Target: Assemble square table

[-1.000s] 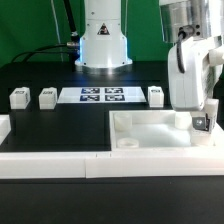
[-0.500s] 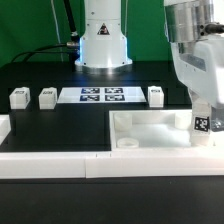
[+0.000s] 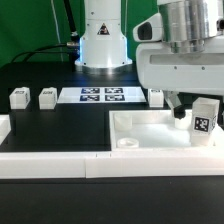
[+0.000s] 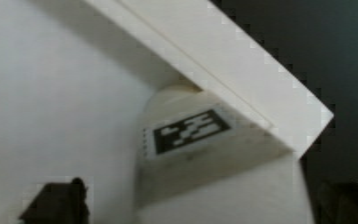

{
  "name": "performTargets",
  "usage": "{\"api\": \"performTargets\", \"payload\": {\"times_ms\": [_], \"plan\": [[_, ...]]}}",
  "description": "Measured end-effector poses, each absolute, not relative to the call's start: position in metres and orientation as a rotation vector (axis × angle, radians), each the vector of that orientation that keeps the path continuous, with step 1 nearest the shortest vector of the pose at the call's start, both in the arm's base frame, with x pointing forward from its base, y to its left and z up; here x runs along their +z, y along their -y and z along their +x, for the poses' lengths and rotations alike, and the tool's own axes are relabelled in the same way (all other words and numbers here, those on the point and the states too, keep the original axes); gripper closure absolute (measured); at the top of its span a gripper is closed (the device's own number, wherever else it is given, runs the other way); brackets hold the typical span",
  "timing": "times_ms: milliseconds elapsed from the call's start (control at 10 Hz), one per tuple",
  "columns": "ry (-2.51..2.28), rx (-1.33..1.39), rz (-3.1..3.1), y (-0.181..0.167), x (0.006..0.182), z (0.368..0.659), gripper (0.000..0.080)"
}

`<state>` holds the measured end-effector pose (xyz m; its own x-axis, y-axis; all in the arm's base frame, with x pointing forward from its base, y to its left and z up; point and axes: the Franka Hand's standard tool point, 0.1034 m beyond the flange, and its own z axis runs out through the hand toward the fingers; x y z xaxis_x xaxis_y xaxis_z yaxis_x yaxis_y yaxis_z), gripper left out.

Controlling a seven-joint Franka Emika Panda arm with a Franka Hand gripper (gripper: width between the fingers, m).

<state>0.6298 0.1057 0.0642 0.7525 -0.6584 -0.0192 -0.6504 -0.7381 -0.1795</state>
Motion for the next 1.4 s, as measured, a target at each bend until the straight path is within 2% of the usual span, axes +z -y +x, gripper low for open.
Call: {"api": "performTargets", "payload": {"times_ms": [300,500,1000,1400], "plan": [[-1.057,-0.066,-2.770,-0.1046,0.0635,0.6297,0.0172],[-1.284,-0.044,-2.669,-0.1041,0.0637,0.6299,0.0511],[-1.829,0.020,-2.333,-0.1031,0.0626,0.6291,0.0509],[-2.438,0.134,-1.749,-0.1069,0.0628,0.6273,0.0509]]}}
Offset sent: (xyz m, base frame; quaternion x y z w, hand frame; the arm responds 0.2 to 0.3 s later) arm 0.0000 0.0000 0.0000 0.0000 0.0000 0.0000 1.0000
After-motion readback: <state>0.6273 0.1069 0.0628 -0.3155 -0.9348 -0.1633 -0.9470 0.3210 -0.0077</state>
